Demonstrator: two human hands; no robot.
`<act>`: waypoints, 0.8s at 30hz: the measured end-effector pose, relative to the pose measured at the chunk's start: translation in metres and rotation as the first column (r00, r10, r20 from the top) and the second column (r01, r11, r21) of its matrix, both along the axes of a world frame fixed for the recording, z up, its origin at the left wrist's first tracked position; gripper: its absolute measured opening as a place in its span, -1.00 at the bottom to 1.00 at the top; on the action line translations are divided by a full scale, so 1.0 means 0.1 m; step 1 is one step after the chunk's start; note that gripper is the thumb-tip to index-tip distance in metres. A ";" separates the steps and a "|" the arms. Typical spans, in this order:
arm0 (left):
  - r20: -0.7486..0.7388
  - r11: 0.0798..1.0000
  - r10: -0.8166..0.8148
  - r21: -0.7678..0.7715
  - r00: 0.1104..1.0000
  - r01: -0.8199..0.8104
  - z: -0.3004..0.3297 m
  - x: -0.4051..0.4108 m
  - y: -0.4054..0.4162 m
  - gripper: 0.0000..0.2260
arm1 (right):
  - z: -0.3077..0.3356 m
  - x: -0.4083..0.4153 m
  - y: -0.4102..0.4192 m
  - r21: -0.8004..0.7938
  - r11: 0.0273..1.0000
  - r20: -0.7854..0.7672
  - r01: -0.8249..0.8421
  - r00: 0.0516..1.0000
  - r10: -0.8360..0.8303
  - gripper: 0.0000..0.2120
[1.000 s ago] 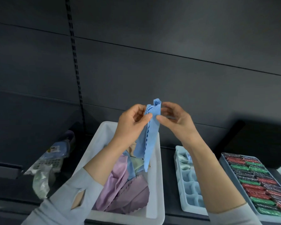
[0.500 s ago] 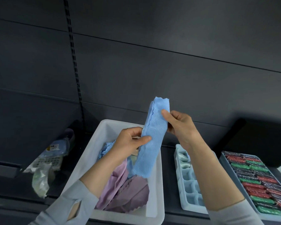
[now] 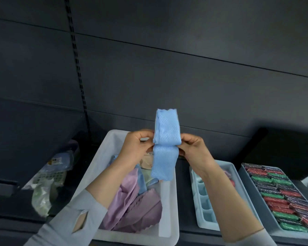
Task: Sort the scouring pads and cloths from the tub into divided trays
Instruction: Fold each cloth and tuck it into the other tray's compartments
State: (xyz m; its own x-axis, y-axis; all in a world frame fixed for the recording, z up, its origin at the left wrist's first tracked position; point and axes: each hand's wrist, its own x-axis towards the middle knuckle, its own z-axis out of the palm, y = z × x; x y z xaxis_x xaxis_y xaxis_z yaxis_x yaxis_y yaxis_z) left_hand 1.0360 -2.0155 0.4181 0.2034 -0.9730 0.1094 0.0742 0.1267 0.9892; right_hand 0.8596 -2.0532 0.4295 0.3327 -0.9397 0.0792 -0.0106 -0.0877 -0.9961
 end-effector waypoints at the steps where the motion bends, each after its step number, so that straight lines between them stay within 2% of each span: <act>1: 0.020 1.000 0.002 -0.031 1.000 -0.002 0.03 0.00 0.00 -0.69 | 0.03 -0.01 0.00 -0.047 0.999 -0.017 0.004 1.000 -0.004 -0.73; 3: 0.039 0.997 0.006 -0.081 0.999 -0.003 0.08 0.00 0.00 -0.59 | 0.09 0.00 0.00 -0.124 0.992 -0.048 -0.008 0.999 0.002 -0.54; 5: 0.040 0.995 0.017 -0.096 0.999 -0.013 0.11 0.01 0.01 -0.60 | 0.12 0.01 -0.01 -0.170 0.985 -0.081 -0.016 0.997 0.002 -0.46; 7: -0.029 0.997 0.002 -0.073 1.000 -0.004 0.11 0.02 0.00 -0.69 | 0.13 0.02 -0.03 -0.206 0.978 -0.089 -0.004 0.996 -0.014 -0.44; 9: -0.130 0.996 -0.080 0.023 0.988 0.084 0.09 0.03 0.00 -0.80 | 0.14 0.04 -0.03 -0.232 0.973 -0.078 0.019 0.996 -0.038 -0.45; 10: -0.133 0.987 -0.137 0.070 0.982 0.147 0.07 0.04 0.01 -0.82 | 0.15 0.05 -0.03 -0.241 0.970 -0.065 0.031 0.997 -0.048 -0.49; 12: -0.025 0.971 -0.212 0.108 0.977 0.214 0.01 0.03 0.04 -0.76 | 0.15 0.06 -0.03 -0.238 0.970 -0.037 0.055 0.997 -0.065 -0.54; 14: 0.038 0.982 -0.175 0.084 0.984 0.172 -0.05 0.03 0.06 -0.64 | 0.13 0.06 -0.03 -0.236 0.970 -0.031 0.060 0.997 -0.069 -0.54; 16: 0.007 0.994 -0.071 0.078 0.997 0.070 -0.09 0.04 0.05 -0.58 | 0.06 0.01 -0.01 -0.311 0.950 -0.096 -0.003 0.995 -0.028 -0.49; 18: -0.067 0.990 0.014 0.139 0.998 -0.004 -0.08 0.04 0.02 -0.57 | -0.02 -0.04 0.02 -0.427 0.894 -0.236 -0.138 0.971 0.037 -0.41; 20: -0.157 0.978 0.050 0.206 0.986 -0.017 -0.03 0.03 0.02 -0.62 | -0.09 -0.03 0.08 -0.467 0.851 -0.375 -0.239 0.926 0.055 -0.36; 22: -0.225 0.970 0.022 0.241 0.974 0.033 0.02 0.02 0.05 -0.73 | -0.12 0.02 0.12 -0.561 0.802 -0.440 -0.203 0.894 -0.081 -0.43; 24: -0.241 0.965 -0.012 0.253 0.970 0.075 0.02 0.02 0.07 -0.86 | -0.16 0.05 0.12 -0.630 0.770 -0.425 -0.103 0.875 -0.231 -0.62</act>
